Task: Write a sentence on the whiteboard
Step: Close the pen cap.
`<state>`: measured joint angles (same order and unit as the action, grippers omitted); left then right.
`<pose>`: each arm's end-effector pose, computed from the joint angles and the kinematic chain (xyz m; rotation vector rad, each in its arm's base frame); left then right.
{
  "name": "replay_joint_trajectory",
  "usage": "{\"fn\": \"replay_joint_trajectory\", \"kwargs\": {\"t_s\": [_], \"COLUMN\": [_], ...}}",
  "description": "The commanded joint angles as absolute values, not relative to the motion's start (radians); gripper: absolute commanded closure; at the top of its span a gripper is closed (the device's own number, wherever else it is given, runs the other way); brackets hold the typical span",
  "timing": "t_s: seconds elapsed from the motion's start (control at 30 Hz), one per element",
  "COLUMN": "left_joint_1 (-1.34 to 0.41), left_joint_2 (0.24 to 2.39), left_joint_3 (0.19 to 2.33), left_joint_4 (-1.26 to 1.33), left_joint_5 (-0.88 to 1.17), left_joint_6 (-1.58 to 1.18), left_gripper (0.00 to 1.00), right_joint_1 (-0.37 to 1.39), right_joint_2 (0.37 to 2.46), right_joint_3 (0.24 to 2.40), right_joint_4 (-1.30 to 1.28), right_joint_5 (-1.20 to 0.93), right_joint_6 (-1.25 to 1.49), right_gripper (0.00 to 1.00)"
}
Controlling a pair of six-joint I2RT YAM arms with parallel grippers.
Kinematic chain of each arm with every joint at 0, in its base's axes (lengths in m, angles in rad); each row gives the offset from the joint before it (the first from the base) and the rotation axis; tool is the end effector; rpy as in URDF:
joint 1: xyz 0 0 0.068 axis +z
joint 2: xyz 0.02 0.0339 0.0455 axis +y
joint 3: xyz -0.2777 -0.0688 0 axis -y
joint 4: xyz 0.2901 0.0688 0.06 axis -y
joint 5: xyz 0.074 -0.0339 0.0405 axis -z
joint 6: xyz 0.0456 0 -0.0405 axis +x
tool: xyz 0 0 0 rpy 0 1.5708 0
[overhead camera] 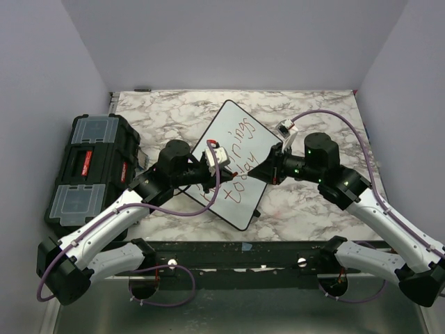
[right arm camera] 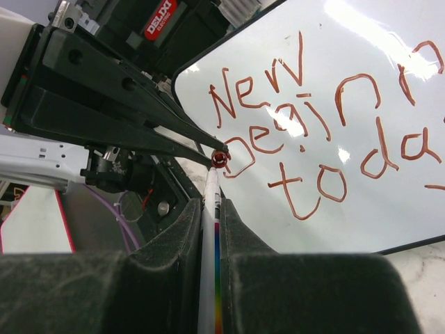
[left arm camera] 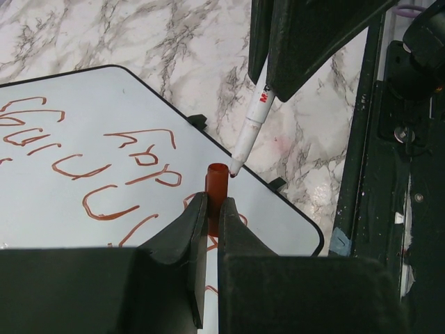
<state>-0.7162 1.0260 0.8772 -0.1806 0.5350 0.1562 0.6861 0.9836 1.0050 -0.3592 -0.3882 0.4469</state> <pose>0.1952 -0.2007 0.3307 1.1488 1.5766 -0.8825 0.1937 0.1809 0.3724 -0.5232 1.9825 1.1091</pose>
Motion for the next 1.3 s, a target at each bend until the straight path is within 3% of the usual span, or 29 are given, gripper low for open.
{"fn": "replay_joint_trajectory", "kwargs": {"t_s": [0.0, 1.27], "left_joint_1": [-0.716, -0.715], "left_joint_2": [1.018, 1.014], "left_joint_3": [0.905, 0.904], "left_joint_4": [-0.157, -0.152], "left_joint_5": [0.558, 0.561], "left_joint_6": [0.156, 0.156], "left_gripper": [1.0, 1.0], "right_joint_1": [0.689, 0.689], "right_joint_2": [1.002, 1.009], "right_joint_3": [1.001, 1.011], "right_joint_4": [-0.327, -0.328], "right_joint_5": [-0.402, -0.337], "right_joint_6": [0.454, 0.471], "right_gripper": [0.99, 0.99]}}
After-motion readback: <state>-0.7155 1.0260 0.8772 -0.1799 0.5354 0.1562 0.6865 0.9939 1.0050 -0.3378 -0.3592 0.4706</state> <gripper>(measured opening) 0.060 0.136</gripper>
